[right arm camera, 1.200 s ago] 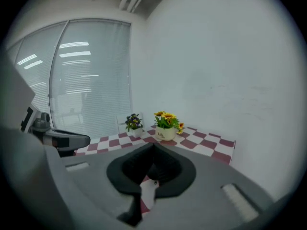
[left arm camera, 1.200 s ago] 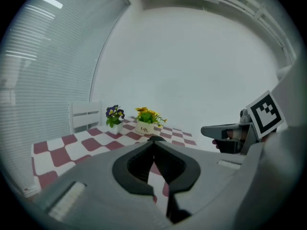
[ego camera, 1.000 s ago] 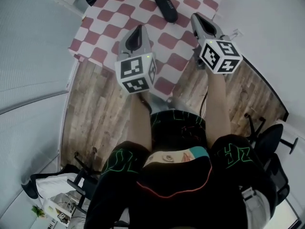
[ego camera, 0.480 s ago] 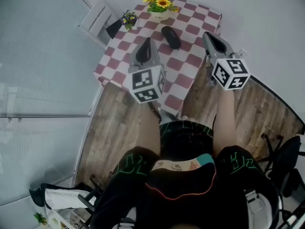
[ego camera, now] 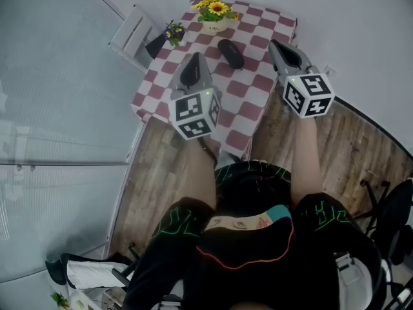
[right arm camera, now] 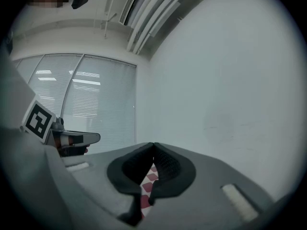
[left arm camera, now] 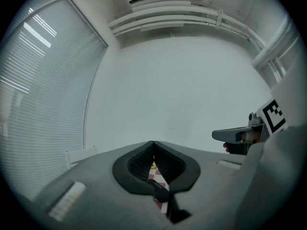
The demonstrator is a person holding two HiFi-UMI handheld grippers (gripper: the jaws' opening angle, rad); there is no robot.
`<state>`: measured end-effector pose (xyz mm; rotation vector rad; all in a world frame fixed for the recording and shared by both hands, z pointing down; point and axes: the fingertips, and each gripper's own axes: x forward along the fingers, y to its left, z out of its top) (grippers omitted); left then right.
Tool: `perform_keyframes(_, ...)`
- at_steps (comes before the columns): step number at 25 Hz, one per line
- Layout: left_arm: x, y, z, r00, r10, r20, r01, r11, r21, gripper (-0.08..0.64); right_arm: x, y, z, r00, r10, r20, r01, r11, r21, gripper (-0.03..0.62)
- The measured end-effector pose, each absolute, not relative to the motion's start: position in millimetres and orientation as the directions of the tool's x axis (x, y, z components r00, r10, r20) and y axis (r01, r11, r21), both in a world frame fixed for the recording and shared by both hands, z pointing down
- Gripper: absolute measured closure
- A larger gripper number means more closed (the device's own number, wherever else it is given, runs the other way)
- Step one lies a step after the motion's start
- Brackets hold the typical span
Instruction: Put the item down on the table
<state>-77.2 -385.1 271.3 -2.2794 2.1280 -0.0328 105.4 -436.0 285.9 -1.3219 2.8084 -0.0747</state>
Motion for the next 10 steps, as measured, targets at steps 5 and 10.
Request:
perform_keyframes(5, -76, -391, 271, 0.079, -0.997, -0.002, -0.996, -0.079, -0.033, 0.551, 105, -438, 282, -0.635, -0.772, -0.020, -0.771, 0.636, -0.034, 0.589)
perform_keyframes(10, -73, -397, 271, 0.087, -0.996, -0.002, -0.996, -0.087, -0.035, 0.551, 105, -443, 281, -0.635, -0.772, -0.016, -0.772, 0.635, -0.005, 0.589)
